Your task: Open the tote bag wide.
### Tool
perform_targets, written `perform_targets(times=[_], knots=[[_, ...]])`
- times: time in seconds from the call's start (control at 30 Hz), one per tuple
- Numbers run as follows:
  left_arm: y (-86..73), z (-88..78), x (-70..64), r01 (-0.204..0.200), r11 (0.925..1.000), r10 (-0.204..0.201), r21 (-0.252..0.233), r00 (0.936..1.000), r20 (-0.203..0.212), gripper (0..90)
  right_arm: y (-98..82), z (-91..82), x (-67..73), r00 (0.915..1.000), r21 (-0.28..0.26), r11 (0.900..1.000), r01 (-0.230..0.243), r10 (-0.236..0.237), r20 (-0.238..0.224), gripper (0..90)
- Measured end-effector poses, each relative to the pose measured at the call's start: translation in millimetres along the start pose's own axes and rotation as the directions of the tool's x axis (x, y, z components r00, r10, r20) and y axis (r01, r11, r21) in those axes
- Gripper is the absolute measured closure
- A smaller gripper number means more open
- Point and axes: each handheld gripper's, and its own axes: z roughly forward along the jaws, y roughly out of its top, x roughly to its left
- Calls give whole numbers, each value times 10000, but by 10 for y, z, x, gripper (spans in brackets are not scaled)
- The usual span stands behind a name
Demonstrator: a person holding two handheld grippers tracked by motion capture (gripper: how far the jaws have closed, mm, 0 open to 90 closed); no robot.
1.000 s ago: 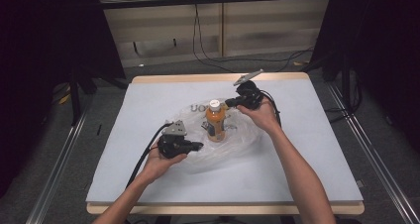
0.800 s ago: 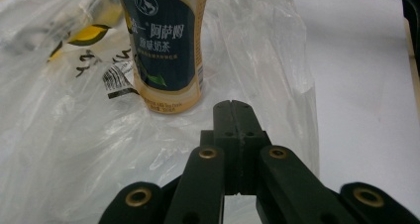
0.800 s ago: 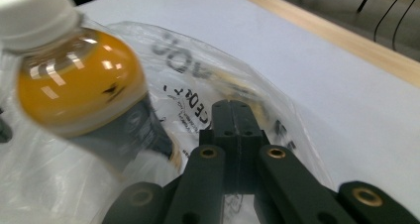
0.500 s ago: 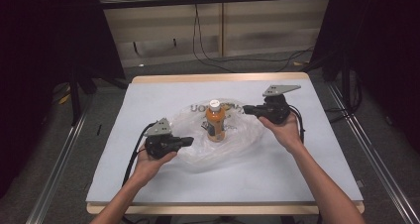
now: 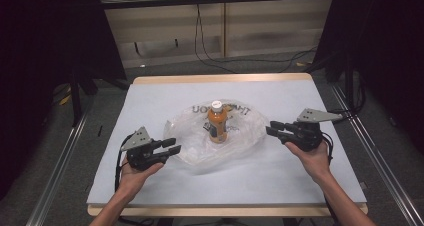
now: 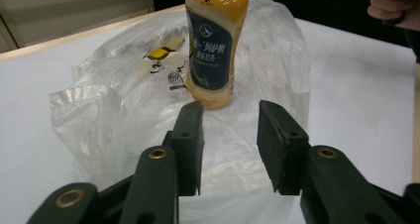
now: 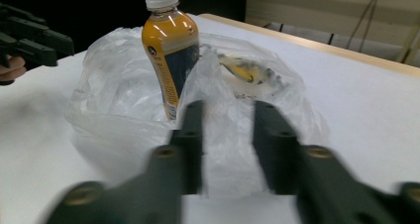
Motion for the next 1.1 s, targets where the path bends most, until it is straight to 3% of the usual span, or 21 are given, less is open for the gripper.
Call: perform_targets(times=[0.07, 0.1, 0.13, 0.17, 0.2, 0.23, 0.27, 0.3, 0.33, 0.4, 0.47, 0.57, 0.73, 0.87, 0.93, 1.0, 1.03, 1.1], knots=[[-4, -34, -10, -57, 10000, 55, -74, 9998, -166, 528, -17, -48, 14, 9999, -109, 9999, -42, 43, 130, 559], [-12, -75, -22, -77, 9999, 70, -151, 9990, -451, 450, -56, -159, 47, 9999, -414, 9991, -46, 51, 132, 433], [-21, -90, -27, 0, 9997, -10, -248, 9991, -420, 400, -69, -189, 63, 9995, -541, 9985, -21, 37, 299, 381], [-34, -117, -44, -17, 9995, -4, -318, 9980, -639, 400, -69, -189, 63, 9995, -541, 9985, -21, 37, 299, 381], [-56, -149, -71, -153, 9995, 124, -280, 9948, -1012, 341, -107, -258, 93, 9993, -690, 9976, -41, 68, 380, 278], [-56, -149, -71, -153, 9995, 124, -280, 9948, -1012, 304, -128, -283, 111, 9983, -771, 9970, -53, 97, 568, 203], [-70, -166, -76, -223, 9993, 191, -301, 9946, -1022, 304, -128, -283, 111, 9983, -771, 9970, -53, 97, 568, 203], [-84, -184, -74, -249, 9993, 220, -276, 9947, -1006, 277, -150, -301, 124, 9974, -792, 9968, -58, 115, 713, 141], [-111, -210, -86, -118, 9994, 81, -336, 9938, -1105, 206, -201, -333, 157, 9952, -864, 9963, -15, 100, 978, 58], [-132, -227, -89, -107, 9994, 70, -325, 9938, -1112, 170, -264, -373, 192, 9936, -1106, 9939, 34, 91, 1123, 22], [-173, -250, -91, -107, 9990, 58, -424, 9936, -1124, 122, -310, -412, 219, 9929, -1319, 9911, 166, -8, 1193, 15], [-285, -332, -82, 411, 9978, -477, -525, 9901, -1324, 75, -387, -480, 263, 9924, -1385, 9904, -36, 206, 1215, 10], [-353, -424, -100, 369, 9981, -444, -502, 9865, -1576, 41, -545, -607, 287, 9902, -1091, 9940, -92, 243, 1376, 17], [-438, -494, -115, 117, 9993, -159, -342, 9921, -1244, 35, -652, -691, 281, 9869, -1206, 9921, -356, 538, 1519, 21], [-436, -523, -108, 302, 9978, -385, -592, 9887, -1447, 23, -686, -768, 274, 9821, -1305, 9911, -269, 505, 1815, 34], [-438, -535, -95, 55, 9983, -160, -586, 9833, -1810, 23, -693, -785, 264, 9809, -1368, 9896, -444, 691, 1817, 38], [-444, -524, -103, 201, 9977, -322, -645, 9810, -1913, 23, -698, -784, 258, 9796, -1394, 9891, -467, 727, 1874, 41], [-451, -520, -98, 222, 9979, -335, -617, 9812, -1899, 24, -703, -780, 263, 9784, -1375, 9891, -520, 781, 1914, 41]])
